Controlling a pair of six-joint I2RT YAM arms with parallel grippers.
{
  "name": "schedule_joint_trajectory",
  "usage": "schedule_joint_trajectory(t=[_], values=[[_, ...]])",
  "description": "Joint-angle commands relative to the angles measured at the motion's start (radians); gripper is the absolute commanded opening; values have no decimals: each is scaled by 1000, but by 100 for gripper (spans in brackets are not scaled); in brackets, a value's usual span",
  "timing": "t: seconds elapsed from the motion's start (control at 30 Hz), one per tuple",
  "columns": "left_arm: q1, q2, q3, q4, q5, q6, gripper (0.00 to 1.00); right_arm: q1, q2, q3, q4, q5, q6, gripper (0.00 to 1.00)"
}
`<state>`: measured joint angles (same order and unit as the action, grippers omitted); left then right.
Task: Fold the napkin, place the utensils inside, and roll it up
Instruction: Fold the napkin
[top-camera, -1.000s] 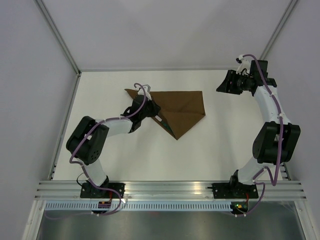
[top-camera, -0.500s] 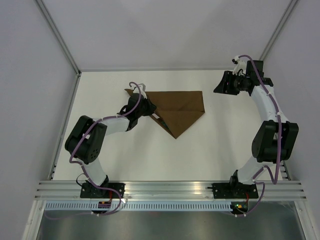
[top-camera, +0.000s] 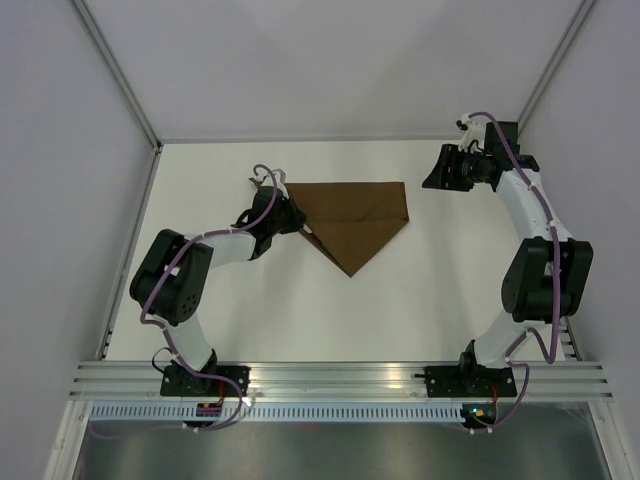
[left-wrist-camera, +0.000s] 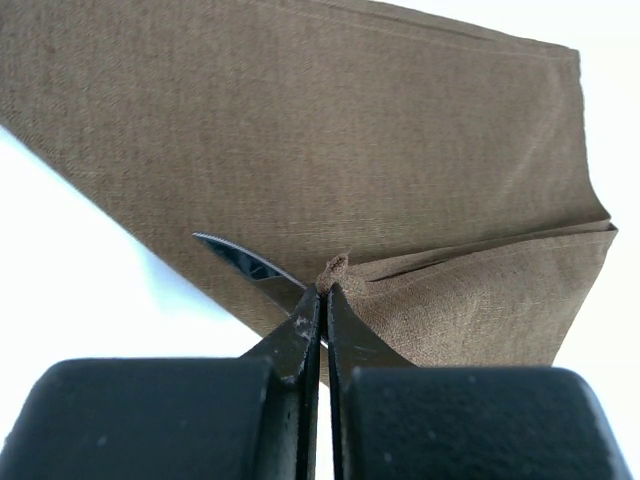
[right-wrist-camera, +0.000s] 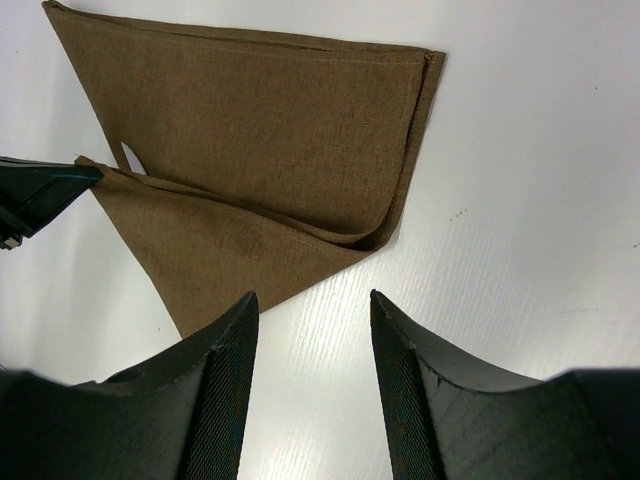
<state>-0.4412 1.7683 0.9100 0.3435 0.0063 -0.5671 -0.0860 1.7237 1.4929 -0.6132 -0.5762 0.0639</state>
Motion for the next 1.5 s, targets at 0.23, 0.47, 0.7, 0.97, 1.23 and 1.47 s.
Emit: schedule_joint_trajectory(t=[0.23,0.47,0.7,0.97,1.23,1.47], values=[[25,45,64,-34,26,-30,8,22,16,18,-2,18,-6,55],[53,59,89,-54,23,-36,57,31,16,20,-7,19,-12,55],[108,-30,76,-37,9,-24,66,31,14,21,-8,19,-15,55],[251,-8,119,-150,-12,-88,65,38,11,24,-7,15,-10,55],[325,186,280,-190,83,-135,63,46,8,29,-7,10,-7,55],[337,316,348,-156,116,-224,63,51,8,26,-8,12,-10,54]])
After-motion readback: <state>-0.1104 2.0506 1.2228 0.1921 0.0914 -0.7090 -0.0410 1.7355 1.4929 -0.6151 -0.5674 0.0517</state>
